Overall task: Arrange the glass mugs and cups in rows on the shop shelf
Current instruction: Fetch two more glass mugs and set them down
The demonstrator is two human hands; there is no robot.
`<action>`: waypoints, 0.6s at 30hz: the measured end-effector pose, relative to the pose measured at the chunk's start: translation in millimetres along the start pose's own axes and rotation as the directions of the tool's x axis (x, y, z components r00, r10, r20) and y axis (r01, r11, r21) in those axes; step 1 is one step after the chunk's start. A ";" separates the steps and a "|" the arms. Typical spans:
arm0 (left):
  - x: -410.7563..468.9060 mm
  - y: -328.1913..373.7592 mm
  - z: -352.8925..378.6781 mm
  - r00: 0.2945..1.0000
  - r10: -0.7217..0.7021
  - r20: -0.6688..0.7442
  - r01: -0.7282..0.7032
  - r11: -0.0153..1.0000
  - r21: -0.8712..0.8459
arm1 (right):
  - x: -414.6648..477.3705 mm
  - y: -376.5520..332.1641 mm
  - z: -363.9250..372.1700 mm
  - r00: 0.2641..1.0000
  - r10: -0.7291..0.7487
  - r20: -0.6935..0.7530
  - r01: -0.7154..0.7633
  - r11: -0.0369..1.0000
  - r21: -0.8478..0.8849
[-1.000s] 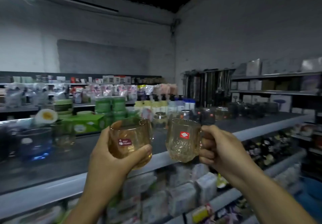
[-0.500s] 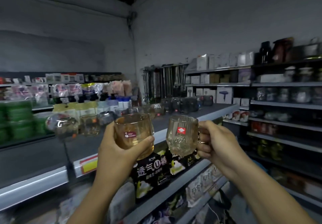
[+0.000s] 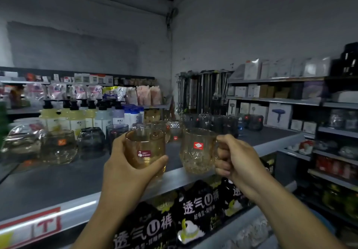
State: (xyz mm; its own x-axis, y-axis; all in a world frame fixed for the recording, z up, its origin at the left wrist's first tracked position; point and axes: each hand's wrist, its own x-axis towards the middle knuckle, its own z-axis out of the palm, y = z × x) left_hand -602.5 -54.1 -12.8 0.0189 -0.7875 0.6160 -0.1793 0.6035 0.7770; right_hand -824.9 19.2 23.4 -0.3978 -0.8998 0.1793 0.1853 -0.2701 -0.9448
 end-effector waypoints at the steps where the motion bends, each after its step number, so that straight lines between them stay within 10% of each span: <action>1: 6.2 -1.9 9.0 1.000 -0.009 -0.011 0.009 1.000 0.003 | 14.6 -0.2 -2.6 1.000 0.004 0.016 -0.004 1.000 -0.013; 18: 61.2 -25.6 78.0 0.968 -0.066 -0.241 0.121 0.968 0.222 | 202.0 47.5 -11.6 0.908 0.209 0.363 -0.176 0.977 -0.122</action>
State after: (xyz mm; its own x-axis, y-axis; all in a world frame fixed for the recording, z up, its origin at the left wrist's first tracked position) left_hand -673.5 -127.4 -5.1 0.2667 -0.7721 0.5769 -0.3895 0.4612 0.7973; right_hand -906.8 -171.5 11.6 0.0041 -0.9979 0.0651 0.1416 -0.0639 -0.9879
